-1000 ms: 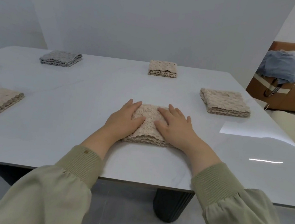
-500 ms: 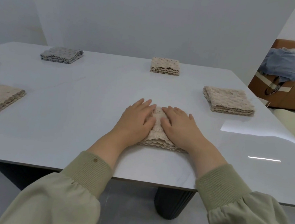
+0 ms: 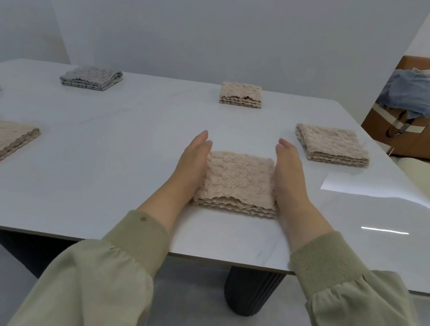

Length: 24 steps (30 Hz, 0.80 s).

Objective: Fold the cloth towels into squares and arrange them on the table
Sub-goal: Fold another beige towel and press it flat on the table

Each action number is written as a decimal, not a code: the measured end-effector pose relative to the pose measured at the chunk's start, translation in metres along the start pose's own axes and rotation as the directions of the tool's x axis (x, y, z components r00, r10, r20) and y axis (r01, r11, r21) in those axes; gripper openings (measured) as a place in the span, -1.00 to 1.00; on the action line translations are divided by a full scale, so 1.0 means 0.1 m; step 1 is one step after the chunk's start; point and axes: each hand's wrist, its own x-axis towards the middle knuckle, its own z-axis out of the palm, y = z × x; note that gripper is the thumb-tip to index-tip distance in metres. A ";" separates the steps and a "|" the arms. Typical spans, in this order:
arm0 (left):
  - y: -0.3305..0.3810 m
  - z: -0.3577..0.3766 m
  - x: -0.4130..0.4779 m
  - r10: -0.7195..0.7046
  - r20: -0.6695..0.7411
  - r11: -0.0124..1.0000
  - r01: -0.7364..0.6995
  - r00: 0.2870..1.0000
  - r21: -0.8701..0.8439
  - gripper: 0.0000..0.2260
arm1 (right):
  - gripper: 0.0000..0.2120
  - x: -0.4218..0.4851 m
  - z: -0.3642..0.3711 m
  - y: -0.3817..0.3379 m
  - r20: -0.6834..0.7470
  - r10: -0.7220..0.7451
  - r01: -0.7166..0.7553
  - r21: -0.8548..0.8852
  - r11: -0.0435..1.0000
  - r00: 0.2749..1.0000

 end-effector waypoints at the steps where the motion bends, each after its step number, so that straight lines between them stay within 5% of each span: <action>1: 0.00 0.03 0.00 -0.013 -0.008 1.000 0.013 1.000 -0.027 -0.59 | -0.46 0.02 0.01 0.00 -0.003 0.063 -0.062 0.083 0.995 0.998; 3: 0.00 0.09 0.00 -0.034 -0.020 0.999 0.034 0.999 -0.007 -0.59 | -0.35 0.01 0.01 -0.01 0.044 0.097 -0.098 0.038 0.994 0.994; 8: 0.03 0.08 0.01 -0.062 -0.006 0.998 0.062 0.998 0.000 -0.78 | -0.59 0.01 0.03 0.02 0.135 -0.041 0.060 -0.141 0.988 0.990; 11: -0.01 0.05 0.05 -0.055 -0.098 0.998 0.052 0.994 -0.029 -0.63 | -0.62 0.06 0.00 0.01 0.026 -0.068 0.072 -0.199 0.977 0.997; 14: -0.04 -0.01 0.10 -0.076 -0.188 0.988 0.049 0.979 -0.149 -0.60 | -0.62 0.12 -0.05 0.03 -0.062 -0.012 0.004 -0.130 0.992 0.998; 19: -0.10 0.01 0.14 -0.120 -0.091 0.983 0.106 0.989 -0.146 -0.59 | -0.61 0.08 0.00 0.06 0.061 -0.066 0.075 -0.158 0.985 0.996; 24: 0.04 -0.01 -0.05 -0.054 -0.347 0.947 -0.062 0.936 -0.315 -0.64 | -0.64 0.17 -0.05 0.08 -0.009 -0.008 0.008 -0.026 1.000 1.000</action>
